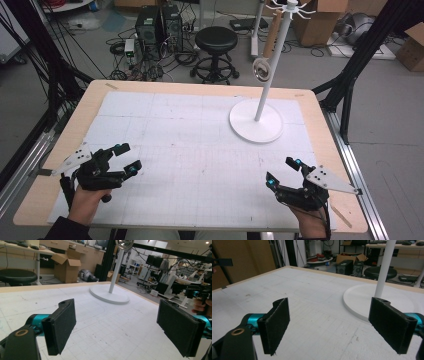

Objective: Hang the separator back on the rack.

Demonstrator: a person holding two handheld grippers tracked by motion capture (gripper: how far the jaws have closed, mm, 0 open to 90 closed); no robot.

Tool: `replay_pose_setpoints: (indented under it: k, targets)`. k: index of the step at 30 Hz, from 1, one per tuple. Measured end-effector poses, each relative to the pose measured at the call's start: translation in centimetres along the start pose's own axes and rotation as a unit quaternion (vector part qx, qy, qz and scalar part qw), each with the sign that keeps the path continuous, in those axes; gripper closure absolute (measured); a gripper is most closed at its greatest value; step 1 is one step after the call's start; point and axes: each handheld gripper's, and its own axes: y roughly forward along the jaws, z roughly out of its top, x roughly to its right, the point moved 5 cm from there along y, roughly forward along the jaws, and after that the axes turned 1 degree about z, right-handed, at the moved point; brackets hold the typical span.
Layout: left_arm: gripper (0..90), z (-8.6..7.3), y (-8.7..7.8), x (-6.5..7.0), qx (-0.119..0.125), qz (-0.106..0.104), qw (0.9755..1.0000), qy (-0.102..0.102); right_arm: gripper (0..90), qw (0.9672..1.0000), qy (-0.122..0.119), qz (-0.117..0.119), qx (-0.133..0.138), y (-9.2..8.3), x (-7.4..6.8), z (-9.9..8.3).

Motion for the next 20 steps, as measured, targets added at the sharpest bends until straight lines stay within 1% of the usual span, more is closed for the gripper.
replay_pose_setpoints:
  k: [5,8,20]
  targets:
    - [16.2,0.04,-0.03,-0.05,0.003,0.001,1.0000,-0.001,16.2,1.0000,0.002,-0.002,-0.004,-0.01,0.11,-0.13]
    - [16.2,0.04,-0.07,-0.05,0.003,0.000,1.0000,-0.002,16.2,1.0000,-0.001,-0.004,-0.002,-0.03,0.17,-0.08]
    - [16.2,0.05,-0.05,-0.18,0.005,0.003,1.0000,-0.004,16.2,1.0000,0.005,-0.006,-0.001,-0.17,0.41,-0.12]
